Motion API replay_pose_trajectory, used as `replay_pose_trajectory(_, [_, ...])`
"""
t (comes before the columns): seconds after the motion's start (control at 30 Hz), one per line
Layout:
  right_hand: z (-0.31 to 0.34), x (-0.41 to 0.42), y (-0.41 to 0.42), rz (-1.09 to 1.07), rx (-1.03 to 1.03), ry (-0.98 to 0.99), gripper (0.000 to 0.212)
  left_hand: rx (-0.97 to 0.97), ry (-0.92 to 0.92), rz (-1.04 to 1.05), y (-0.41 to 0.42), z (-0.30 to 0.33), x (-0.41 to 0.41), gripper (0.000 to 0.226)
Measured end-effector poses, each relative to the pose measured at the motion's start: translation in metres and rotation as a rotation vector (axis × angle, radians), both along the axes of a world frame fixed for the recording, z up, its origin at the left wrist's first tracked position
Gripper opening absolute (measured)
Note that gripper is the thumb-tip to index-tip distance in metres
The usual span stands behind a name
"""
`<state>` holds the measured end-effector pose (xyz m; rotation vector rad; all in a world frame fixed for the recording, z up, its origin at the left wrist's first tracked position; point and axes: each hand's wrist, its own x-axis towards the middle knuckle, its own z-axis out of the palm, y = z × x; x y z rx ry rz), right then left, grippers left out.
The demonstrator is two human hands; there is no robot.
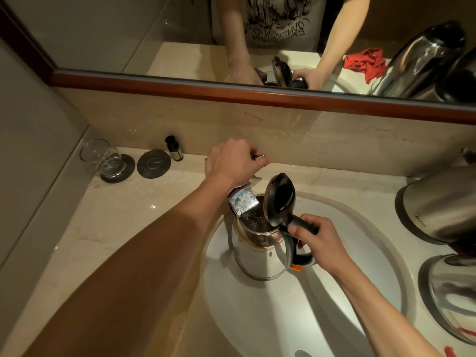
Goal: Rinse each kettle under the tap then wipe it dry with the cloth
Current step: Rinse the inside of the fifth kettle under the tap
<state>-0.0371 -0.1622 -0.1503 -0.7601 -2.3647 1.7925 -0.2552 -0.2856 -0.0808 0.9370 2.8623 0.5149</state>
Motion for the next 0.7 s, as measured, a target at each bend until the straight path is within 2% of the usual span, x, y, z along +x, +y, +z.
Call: replay_pose_trajectory(0.7, [-0.0042, -0.0005, 0.0032, 0.009, -0.023, 0.004, 0.060, -0.023, 0.001, -0.021, 0.0008, 0.0017, 0.0009, 0.040])
